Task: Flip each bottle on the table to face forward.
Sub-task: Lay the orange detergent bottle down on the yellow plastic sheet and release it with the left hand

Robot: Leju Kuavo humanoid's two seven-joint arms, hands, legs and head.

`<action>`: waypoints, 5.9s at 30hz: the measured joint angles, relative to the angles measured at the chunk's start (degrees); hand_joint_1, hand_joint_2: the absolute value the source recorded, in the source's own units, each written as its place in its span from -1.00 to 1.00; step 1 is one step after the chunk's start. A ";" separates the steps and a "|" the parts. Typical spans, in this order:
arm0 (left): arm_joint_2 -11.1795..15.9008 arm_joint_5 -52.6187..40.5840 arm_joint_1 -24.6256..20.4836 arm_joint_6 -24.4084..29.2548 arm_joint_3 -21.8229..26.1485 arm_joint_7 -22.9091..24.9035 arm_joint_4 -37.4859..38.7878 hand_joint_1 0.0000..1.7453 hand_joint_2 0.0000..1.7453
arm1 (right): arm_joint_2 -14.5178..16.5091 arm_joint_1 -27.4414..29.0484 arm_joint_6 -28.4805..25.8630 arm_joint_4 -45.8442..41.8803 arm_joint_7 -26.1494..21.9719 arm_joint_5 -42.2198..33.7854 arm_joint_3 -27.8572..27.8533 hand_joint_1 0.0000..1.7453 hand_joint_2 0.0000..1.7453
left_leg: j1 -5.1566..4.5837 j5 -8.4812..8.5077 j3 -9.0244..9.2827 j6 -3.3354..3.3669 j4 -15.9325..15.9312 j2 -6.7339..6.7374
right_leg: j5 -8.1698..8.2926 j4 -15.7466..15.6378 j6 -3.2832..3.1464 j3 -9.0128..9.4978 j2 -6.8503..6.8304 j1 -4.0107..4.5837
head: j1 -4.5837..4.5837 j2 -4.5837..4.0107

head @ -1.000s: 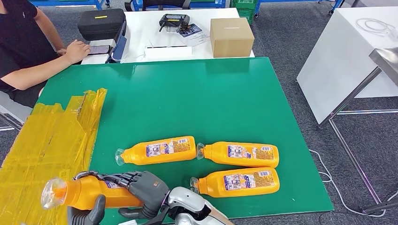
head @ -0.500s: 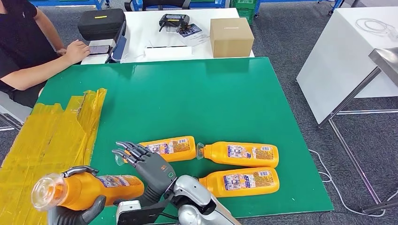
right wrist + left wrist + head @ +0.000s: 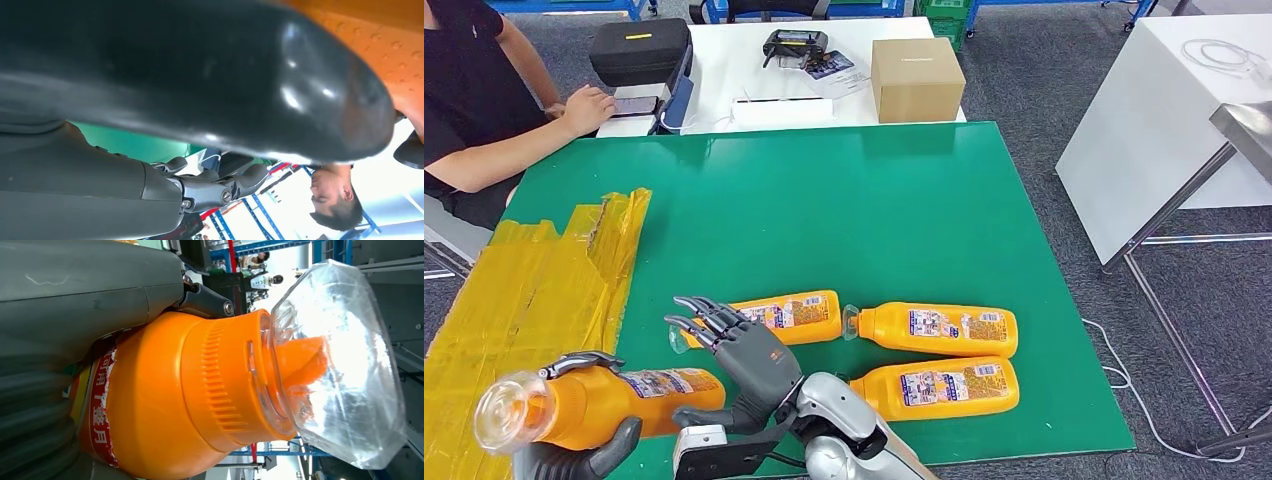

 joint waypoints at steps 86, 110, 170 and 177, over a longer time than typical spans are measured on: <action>23.23 -78.26 -19.44 52.96 -6.66 26.69 37.13 1.00 1.00 | 0.38 -26.48 9.41 23.96 5.20 -5.86 -4.53 -1.00 1.00 | 0.15 0.98 -0.70 -0.17 0.00 -0.14 | 0.68 0.25 -0.17 -0.70 -0.27 0.14 | 0.31 0.00; 33.87 -60.57 -22.78 36.02 -7.70 15.70 48.22 -1.00 -1.00 | 2.98 -31.22 11.04 29.31 4.47 -7.94 -4.40 -1.00 1.00 | 0.19 0.94 -0.10 -0.34 -0.11 -0.13 | 0.59 0.57 -0.30 -0.18 -0.26 0.17 | 0.31 0.00; 39.53 0.26 -16.42 -0.43 -10.75 -0.36 38.97 -1.00 -1.00 | 5.14 -38.08 14.37 45.21 13.62 -17.65 12.64 -1.00 1.00 | 0.16 1.13 -0.68 -0.47 -0.05 -0.31 | 0.59 0.74 -0.33 -0.93 -0.39 0.14 | 0.33 0.00; 33.99 6.56 -18.45 -11.55 -8.30 -0.17 38.08 -1.00 -1.00 | 5.14 -38.11 14.58 47.32 15.05 -17.69 13.27 -1.00 1.00 | 0.15 1.16 -0.97 -0.43 0.04 -0.32 | 0.62 0.73 -0.31 -1.21 -0.39 0.13 | 0.33 0.00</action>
